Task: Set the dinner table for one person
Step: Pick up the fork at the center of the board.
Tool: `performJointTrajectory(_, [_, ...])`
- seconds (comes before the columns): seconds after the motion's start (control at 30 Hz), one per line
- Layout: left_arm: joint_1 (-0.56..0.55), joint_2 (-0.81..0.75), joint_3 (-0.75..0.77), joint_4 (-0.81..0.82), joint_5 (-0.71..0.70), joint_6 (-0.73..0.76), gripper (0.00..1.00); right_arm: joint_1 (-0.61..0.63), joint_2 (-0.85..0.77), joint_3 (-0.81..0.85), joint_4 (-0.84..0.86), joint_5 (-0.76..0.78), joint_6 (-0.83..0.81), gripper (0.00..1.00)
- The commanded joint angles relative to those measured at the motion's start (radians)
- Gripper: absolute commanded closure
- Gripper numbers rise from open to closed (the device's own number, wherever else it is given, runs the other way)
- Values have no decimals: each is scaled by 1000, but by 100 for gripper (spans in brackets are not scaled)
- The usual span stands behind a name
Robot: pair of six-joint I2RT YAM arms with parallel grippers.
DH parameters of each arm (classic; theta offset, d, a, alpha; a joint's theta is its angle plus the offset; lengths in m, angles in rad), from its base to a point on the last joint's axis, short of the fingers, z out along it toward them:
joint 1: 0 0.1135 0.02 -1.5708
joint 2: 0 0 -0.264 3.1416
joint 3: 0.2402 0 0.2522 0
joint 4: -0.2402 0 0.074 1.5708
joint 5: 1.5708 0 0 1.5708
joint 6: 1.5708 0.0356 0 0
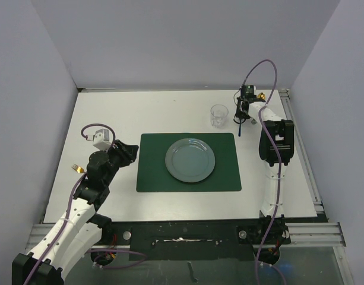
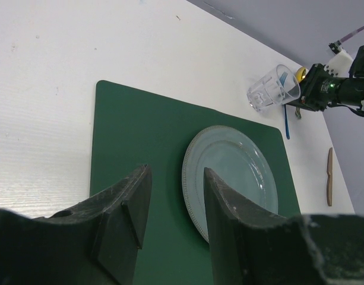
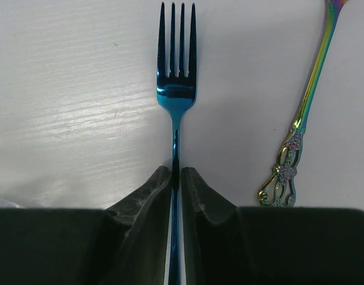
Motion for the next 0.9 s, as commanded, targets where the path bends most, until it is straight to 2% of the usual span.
performJointTrajectory(0.0, [-4,-19,40,19,-12,20,62,-6,22,14,-11,10,-7,86])
performJointTrajectory(0.3, [-5,-32,45,2,-16,23,62,-16,47,10,-21,-8,-7,87])
performJointTrajectory(0.4, [-4,-36,45,-1,-17,24,62,-22,55,6,-21,-28,-2,99])
performJointTrajectory(0.53, [-4,-38,49,-6,-16,26,62,-29,48,2,-18,-34,3,100])
performJointTrajectory(0.87, [-5,-44,43,1,-4,20,62,-26,-147,-86,30,-11,34,100])
